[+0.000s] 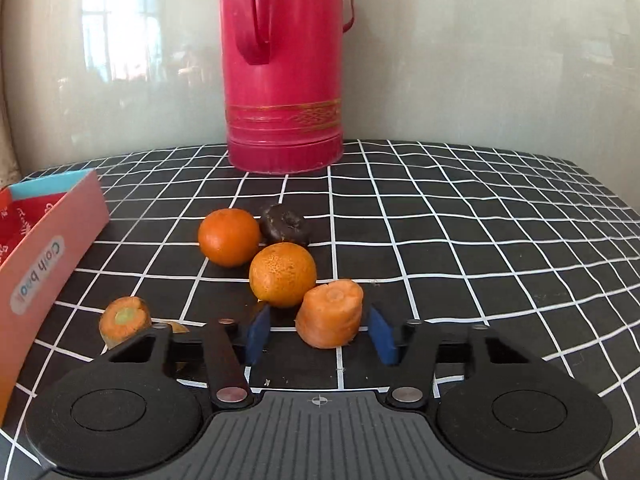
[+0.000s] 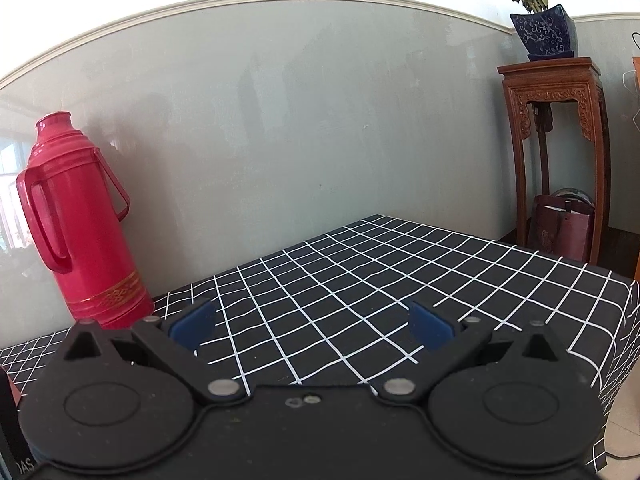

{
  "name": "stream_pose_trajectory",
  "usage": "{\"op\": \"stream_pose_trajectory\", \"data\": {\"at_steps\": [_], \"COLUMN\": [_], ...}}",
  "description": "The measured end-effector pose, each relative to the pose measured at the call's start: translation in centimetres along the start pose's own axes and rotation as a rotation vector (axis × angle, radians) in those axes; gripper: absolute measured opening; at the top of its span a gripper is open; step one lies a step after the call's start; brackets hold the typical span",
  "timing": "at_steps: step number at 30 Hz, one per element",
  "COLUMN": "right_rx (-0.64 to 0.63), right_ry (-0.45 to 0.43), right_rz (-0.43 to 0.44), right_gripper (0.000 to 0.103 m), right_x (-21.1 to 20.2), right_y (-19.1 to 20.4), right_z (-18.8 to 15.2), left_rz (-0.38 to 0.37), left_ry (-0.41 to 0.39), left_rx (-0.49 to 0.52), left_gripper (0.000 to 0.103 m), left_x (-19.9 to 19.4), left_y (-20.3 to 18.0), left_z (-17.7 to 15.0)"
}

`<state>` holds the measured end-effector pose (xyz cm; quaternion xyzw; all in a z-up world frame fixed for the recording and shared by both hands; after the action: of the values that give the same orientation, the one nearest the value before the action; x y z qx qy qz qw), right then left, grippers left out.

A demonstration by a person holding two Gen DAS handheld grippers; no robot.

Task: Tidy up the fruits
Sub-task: 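Reach the left tool to the pile and grasp a carrot slice, then carry the carrot slice with the left tool into the box and release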

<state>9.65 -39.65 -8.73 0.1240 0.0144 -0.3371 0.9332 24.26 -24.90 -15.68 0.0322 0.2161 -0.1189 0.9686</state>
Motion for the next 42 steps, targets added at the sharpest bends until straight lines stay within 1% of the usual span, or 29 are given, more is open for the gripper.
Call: {"op": "stream_pose_trajectory", "data": {"at_steps": [1,2,3,9,13,18,21,25,28,31,34,38,39,41,42], "right_rx": [-0.002,-0.004,-0.006,-0.007,-0.021,-0.029,-0.043,-0.058,-0.070,-0.088,-0.097,-0.121,-0.128,-0.145,-0.152], "right_ry": [0.000,0.000,-0.001,-0.004,-0.010,-0.010,-0.010,-0.007,-0.001,0.011,0.033,0.070,0.076,0.088,0.093], "right_rz": [0.000,-0.001,-0.002,0.009,0.026,0.046,0.064,0.096,0.130,0.173,0.234,0.325,0.346,0.382,0.401], "right_gripper": [0.097,0.097,0.097,0.097,0.097,0.097,0.097,0.097,0.097,0.097,0.097,0.097,0.097,0.097,0.097], "right_x": [0.0,0.1,0.0,-0.2,-0.4,-0.7,-0.9,-1.2,-1.5,-1.8,-2.1,-2.8,-3.0,-3.4,-3.6], "right_y": [0.0,0.0,0.0,0.3,0.8,1.9,2.9,4.6,6.3,8.2,10.1,12.8,13.4,14.8,15.4], "right_z": [0.0,0.0,0.0,0.0,0.1,0.0,-0.3,-0.6,-1.1,-1.7,-2.4,-3.4,-3.6,-4.1,-4.4], "left_rz": [-0.002,-0.007,-0.015,-0.016,0.011,0.088,0.147,0.242,0.328,0.406,0.477,0.530,0.543,0.558,0.558], "left_ry": [-0.002,-0.004,-0.007,-0.058,-0.131,-0.218,-0.245,-0.260,-0.255,-0.219,-0.175,-0.087,-0.075,-0.056,-0.059], "left_rx": [0.001,0.002,0.003,0.031,0.045,0.054,0.044,0.016,0.000,-0.043,-0.076,-0.136,-0.154,-0.159,-0.164], "left_gripper": [0.046,0.038,0.035,0.035,0.035,0.035,0.035,0.035,0.035,0.035,0.035,0.035,0.035,0.035,0.035], "left_x": [-0.1,-0.2,-0.3,-1.6,-3.1,-5.1,-5.8,-6.6,-6.7,-6.7,-6.7,-6.0,-6.1,-6.3,-6.5], "left_y": [-0.1,-0.1,-0.2,-0.2,0.8,3.9,6.5,10.9,14.5,18.2,21.6,25.5,26.3,27.1,27.4], "left_z": [-0.1,-0.1,-0.2,-0.1,0.6,1.9,2.7,3.3,3.4,2.9,2.1,0.9,0.6,0.2,0.1]}}
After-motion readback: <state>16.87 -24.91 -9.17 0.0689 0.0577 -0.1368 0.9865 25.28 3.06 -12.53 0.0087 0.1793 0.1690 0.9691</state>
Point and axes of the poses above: each gripper's, at about its wrist camera, not at the fingertips, and x roughly the way its jaws point, y to its left, z to its top, the point moved 5 cm from there along x, roughly the way its jaws point, and after that the axes turned 11 degrees about -y, right-handed, at the moved point
